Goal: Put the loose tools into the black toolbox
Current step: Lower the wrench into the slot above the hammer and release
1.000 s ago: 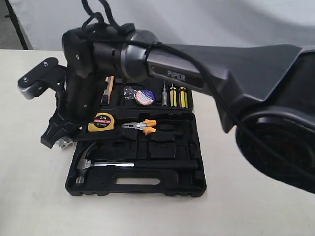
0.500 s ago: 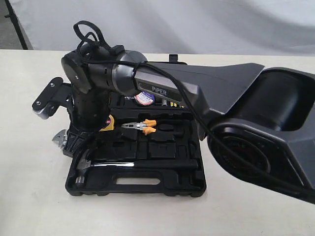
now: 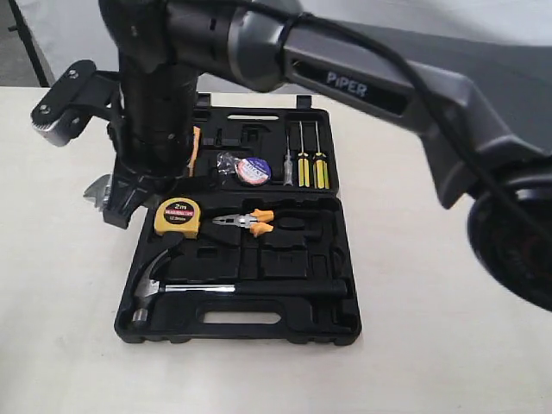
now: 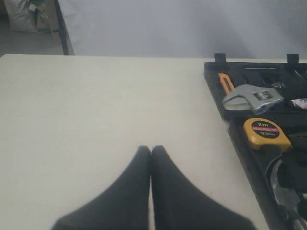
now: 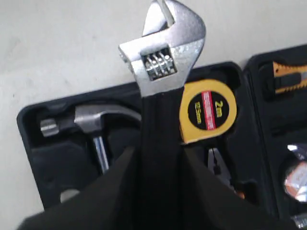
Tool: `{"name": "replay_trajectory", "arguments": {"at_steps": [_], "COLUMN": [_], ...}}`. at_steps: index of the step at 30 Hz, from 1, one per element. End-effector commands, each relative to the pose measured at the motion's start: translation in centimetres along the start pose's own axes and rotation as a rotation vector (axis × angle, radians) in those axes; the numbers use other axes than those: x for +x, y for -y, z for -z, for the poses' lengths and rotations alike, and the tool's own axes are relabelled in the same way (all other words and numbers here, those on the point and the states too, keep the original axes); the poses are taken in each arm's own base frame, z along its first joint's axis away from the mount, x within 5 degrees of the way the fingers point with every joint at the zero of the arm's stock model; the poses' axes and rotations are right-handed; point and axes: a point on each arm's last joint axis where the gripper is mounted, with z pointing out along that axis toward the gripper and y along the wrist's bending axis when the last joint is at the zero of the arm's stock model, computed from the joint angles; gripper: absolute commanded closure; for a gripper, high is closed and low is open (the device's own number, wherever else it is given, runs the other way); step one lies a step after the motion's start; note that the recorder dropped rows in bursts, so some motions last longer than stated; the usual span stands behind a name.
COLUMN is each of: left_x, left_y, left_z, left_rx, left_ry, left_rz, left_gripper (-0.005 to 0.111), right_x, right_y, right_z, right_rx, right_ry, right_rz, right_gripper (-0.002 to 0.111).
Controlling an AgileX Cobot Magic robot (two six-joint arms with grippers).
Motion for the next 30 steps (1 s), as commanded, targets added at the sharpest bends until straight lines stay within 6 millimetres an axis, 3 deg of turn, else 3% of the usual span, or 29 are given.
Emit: {"name": "replay_trajectory", "arguments": {"at_steps": [1, 6, 12, 30], "left_x": [0.2, 0.2, 0.2, 0.2], "left_y": [0.0, 0.0, 0.0, 0.0], "left_z": [0.1, 0.1, 0.1, 0.1], "left_rx": [0.014, 0.014, 0.014, 0.014], "left_ry": [0.007, 0.007, 0.007, 0.007], "left_rz": [0.022, 0.022, 0.022, 0.022], "left_gripper": [0.105, 0.105, 0.105, 0.105], "right_x": [3.8, 7.8, 10.3, 11.9], "right_y": [1.6, 2.5, 3.2, 2.3], "right_z": [0.6, -1.4, -3.4, -5.7], "right_rx": [-0.041, -0.074, -0.087, -0.122], "right_ry": [-0.090, -0.046, -0.030, -0.055], "right_rz": [-0.032, -0.038, -0.024, 0.108], "right_gripper": [0.109, 0.109, 0.109, 0.106]}}
